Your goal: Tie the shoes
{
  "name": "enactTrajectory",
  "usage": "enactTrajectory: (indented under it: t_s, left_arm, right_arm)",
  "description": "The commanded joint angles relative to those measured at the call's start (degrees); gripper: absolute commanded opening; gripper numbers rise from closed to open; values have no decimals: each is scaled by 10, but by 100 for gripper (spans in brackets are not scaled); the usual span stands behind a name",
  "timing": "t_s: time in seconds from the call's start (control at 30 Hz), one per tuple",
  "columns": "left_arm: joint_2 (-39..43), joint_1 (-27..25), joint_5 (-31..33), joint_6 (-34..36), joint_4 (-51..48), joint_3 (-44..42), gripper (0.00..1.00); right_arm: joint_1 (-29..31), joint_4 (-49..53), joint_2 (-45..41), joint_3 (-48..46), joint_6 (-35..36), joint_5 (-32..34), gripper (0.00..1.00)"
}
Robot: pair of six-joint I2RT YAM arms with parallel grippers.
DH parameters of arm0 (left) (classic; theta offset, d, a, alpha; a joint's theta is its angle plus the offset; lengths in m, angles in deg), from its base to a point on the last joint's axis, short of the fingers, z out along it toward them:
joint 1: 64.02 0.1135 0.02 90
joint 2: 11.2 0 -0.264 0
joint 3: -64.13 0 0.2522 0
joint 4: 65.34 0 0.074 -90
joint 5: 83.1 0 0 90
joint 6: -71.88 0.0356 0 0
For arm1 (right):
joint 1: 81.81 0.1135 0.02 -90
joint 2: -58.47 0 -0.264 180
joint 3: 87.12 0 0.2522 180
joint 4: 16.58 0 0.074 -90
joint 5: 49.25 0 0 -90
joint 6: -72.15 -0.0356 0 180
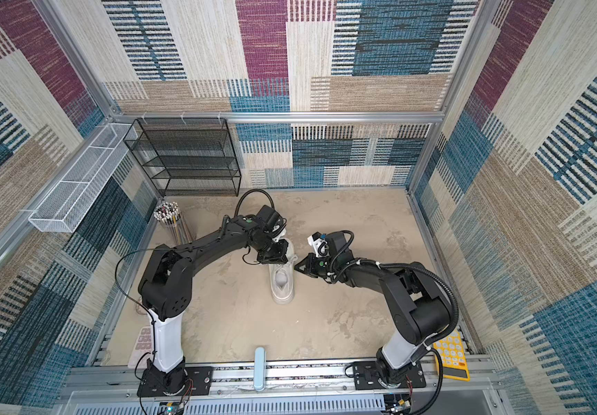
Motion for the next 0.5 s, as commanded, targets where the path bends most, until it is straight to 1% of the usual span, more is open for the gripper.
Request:
enactTrajectory:
  t_s: [0.0,0.17,0.47]
  left_arm:
    - [5,1,-10,-5,-4,-2,0]
    - [7,0,-10,-6,-1,-4,0]
    - [7,1,-12,-6,1,-8,0]
  right_arm:
    - [3,-46,17,8,-18,-26,8]
    - [8,-60,33,14,-26,-29,9]
    - [9,-75,49,33,-38,-30,19]
